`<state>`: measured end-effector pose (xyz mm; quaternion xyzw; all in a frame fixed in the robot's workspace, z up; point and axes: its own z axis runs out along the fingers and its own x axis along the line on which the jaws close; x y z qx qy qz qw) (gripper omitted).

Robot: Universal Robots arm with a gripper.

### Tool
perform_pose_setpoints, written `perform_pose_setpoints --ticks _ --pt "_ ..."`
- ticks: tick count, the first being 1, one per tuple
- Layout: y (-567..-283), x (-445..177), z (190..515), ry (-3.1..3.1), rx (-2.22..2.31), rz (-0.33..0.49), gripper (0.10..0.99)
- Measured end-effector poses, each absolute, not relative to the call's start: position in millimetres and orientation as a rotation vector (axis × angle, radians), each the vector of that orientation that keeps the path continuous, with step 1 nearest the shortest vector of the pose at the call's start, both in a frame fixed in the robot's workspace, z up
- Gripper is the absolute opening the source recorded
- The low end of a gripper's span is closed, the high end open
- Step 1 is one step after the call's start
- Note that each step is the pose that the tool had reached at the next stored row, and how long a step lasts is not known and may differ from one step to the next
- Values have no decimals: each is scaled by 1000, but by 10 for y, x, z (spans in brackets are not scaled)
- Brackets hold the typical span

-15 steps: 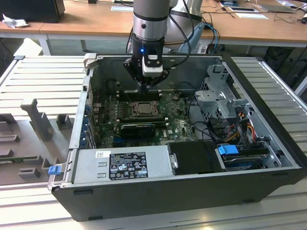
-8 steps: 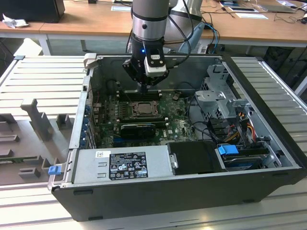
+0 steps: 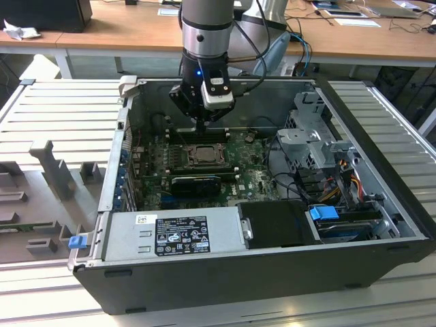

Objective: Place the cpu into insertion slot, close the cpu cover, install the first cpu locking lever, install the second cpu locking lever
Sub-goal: 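Install the first cpu locking lever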

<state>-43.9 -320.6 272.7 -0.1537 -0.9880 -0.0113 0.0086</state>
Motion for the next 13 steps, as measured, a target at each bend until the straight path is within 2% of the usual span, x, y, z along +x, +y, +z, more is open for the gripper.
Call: perform_pose_setpoints --ticks 13 --pt "-3206 -439 2715 -3122 -106 -32 106"
